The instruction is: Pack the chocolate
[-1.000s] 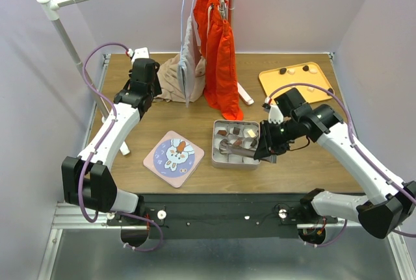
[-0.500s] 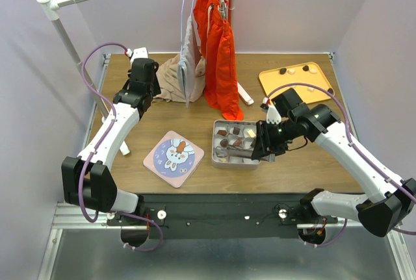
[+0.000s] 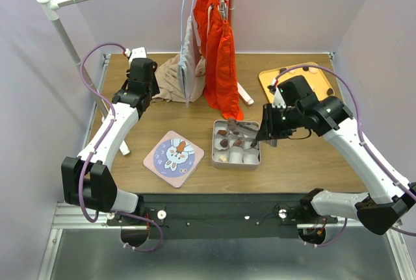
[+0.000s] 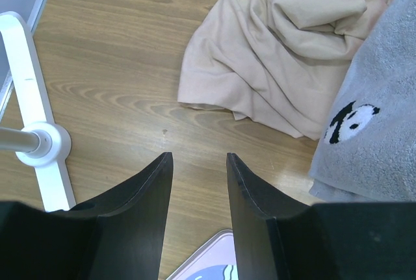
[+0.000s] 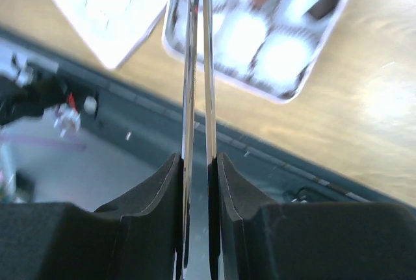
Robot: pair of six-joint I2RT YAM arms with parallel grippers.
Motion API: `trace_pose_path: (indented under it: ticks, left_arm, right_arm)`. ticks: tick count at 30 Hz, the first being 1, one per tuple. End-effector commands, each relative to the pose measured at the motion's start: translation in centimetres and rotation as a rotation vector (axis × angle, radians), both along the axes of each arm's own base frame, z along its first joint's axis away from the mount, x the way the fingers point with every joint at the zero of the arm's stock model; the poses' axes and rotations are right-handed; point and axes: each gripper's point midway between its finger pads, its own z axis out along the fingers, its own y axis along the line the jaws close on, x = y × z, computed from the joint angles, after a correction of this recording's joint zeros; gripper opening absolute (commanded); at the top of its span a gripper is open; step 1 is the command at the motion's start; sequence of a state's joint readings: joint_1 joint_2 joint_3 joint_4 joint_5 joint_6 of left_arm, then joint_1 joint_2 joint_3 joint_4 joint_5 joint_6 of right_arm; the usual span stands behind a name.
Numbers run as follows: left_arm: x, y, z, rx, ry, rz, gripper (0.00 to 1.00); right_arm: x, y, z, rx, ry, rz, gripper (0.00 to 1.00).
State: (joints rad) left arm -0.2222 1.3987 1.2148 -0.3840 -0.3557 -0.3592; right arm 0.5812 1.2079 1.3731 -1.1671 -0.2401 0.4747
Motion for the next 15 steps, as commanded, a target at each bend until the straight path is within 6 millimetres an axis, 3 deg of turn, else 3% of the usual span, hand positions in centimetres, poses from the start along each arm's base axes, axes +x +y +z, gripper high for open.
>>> trace_pose_path:
  ticks: [1, 5, 7, 15]
  left_arm:
    - [-0.1, 0.7, 1.1, 0.006, -0.035, 0.019, 0.48]
    - [-0.2, 0.7, 1.0, 0.006, -0.031, 0.012, 0.48]
    - [-0.5, 1.0, 1.0, 0.02, -0.032, 0.019, 0.48]
    - [-0.6, 1.3, 1.0, 0.028, -0.029, 0.018, 0.48]
  right_arm:
    - [5.0, -4.1, 1.5, -0.201, -0.198, -0.256, 0.21]
    - [8.0, -6.5, 0.3, -0.324, -0.25, -0.385, 0.21]
    - [9.8, -8.8, 0.6, -0.384, -0.303, -0.488, 0.22]
    - [16.8, -17.2, 0.8, -0.357, -0.372, -0.749, 0.24]
